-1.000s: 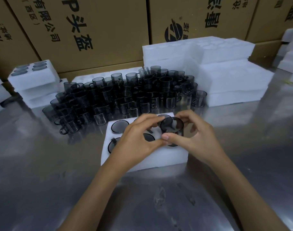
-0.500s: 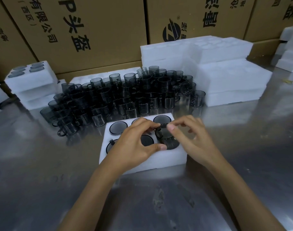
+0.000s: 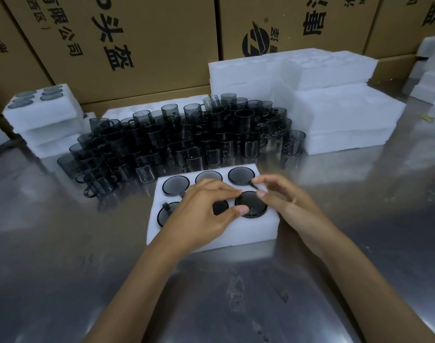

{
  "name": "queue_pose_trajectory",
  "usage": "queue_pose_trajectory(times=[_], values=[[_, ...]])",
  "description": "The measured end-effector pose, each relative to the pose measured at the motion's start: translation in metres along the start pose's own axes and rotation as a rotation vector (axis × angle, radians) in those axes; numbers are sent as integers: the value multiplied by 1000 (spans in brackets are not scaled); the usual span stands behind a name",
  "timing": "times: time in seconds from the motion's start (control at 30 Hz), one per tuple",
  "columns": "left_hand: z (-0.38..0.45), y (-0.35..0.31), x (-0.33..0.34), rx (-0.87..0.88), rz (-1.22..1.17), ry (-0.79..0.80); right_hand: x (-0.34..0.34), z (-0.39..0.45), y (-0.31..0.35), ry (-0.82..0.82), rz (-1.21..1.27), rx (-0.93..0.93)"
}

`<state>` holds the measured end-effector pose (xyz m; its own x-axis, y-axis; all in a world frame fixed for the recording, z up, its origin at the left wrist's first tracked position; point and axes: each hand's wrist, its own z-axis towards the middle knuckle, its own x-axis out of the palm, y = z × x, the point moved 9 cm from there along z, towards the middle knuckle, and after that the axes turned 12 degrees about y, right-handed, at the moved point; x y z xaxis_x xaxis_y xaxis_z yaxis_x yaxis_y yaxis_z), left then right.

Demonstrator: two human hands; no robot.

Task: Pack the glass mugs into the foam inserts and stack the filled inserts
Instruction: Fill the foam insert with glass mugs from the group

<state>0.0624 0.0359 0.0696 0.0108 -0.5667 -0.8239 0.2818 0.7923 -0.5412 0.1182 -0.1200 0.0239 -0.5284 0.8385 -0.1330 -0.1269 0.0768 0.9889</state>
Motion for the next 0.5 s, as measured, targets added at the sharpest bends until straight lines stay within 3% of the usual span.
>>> queue_pose_trajectory(times=[0.27, 0.5], values=[[2, 3, 2, -14, 4, 6, 1, 0, -9, -2, 152, 62], [4, 2, -1, -24, 3, 1, 6, 3, -16, -164, 225, 25]])
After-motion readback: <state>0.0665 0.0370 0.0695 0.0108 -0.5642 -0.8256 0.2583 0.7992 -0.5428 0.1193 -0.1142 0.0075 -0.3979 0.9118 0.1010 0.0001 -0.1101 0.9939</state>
